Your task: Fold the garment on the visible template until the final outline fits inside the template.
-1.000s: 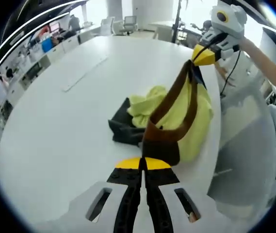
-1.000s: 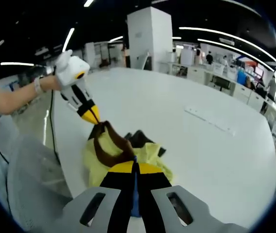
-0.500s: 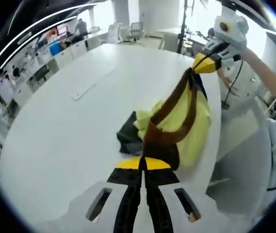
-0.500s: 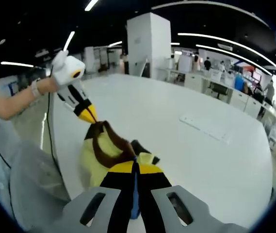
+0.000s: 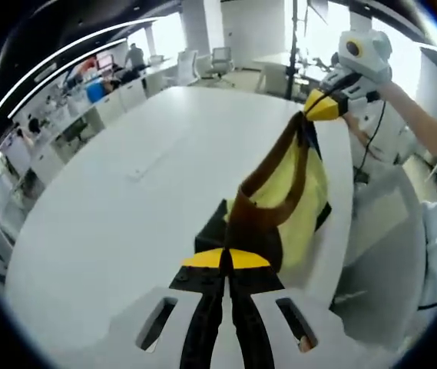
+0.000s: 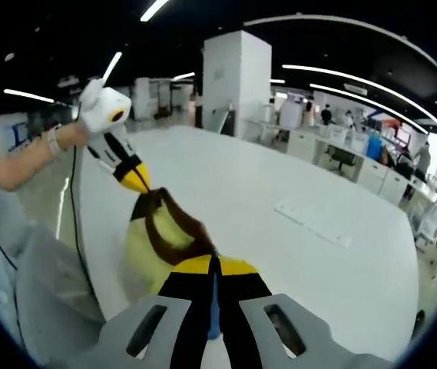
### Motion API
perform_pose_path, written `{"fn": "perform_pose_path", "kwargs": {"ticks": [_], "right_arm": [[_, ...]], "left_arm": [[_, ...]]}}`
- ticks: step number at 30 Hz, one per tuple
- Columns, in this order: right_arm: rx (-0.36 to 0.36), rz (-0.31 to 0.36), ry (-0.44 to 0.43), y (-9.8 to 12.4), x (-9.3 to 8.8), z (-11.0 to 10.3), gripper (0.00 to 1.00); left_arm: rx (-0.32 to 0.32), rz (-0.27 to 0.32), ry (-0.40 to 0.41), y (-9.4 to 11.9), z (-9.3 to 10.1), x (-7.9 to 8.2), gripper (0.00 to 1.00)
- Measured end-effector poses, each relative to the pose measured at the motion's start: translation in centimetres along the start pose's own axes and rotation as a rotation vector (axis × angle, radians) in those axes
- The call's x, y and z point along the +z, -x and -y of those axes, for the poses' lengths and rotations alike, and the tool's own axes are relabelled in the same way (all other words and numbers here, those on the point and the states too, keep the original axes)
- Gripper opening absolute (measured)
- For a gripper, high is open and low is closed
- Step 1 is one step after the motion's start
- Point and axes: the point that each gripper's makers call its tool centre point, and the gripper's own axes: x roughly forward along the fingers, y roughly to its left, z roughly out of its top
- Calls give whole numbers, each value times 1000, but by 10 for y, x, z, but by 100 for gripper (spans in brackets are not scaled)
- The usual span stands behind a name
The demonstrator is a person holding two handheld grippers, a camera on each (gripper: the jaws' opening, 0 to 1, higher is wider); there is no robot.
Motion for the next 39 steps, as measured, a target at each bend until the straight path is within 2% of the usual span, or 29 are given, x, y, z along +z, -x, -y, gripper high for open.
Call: {"fn": "perform_pose_path", "kwargs": {"ticks": [17, 28, 36, 39], "right_arm": [[-28, 34, 46, 9, 24, 13, 2], [-51, 75, 84, 17, 51, 20, 2], [-70, 98, 102, 25, 69, 27, 2], [-77, 116, 111, 28, 77, 28, 2]], "left_arm": [[39, 66, -1, 15, 1, 22, 0], [69, 122, -19, 33, 1, 39, 0], [101, 168, -51, 47, -3, 57, 0], [94, 183, -55, 52, -3, 64, 0]]}}
